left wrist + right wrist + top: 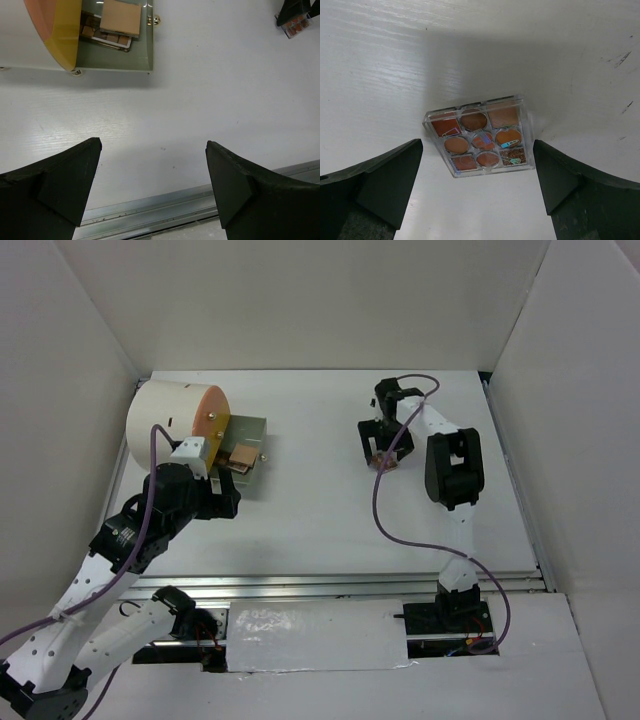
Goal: Organize the makeup
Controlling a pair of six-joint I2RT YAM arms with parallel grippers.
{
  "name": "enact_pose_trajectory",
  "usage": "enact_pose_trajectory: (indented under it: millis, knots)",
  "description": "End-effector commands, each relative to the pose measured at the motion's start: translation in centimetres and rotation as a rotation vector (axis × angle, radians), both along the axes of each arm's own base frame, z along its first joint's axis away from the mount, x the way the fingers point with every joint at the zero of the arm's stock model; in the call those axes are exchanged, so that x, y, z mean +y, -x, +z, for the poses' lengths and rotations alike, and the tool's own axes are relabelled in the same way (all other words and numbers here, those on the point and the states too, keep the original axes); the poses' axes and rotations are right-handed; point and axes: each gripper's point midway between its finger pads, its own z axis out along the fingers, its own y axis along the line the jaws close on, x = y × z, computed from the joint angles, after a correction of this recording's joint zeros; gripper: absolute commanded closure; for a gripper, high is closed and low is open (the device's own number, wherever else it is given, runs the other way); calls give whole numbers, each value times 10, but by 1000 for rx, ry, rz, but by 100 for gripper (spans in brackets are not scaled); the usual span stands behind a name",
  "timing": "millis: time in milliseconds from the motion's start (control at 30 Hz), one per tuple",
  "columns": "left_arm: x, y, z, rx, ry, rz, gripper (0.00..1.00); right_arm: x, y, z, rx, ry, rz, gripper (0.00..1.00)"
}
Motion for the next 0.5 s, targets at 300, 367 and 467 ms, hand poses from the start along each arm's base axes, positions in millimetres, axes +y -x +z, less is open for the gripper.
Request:
enact_pose_trajectory:
  millis: [300, 367, 467]
  knots:
    - [-2, -5, 11, -48, 5, -16, 1, 6, 7, 4, 96, 40, 33, 8]
    - [-2, -6, 10, -42, 0, -14, 1, 3, 8, 3, 98, 64, 34, 23]
    - [-1, -7, 10, -45, 0, -5, 1, 2, 8, 4, 88, 85, 29, 33]
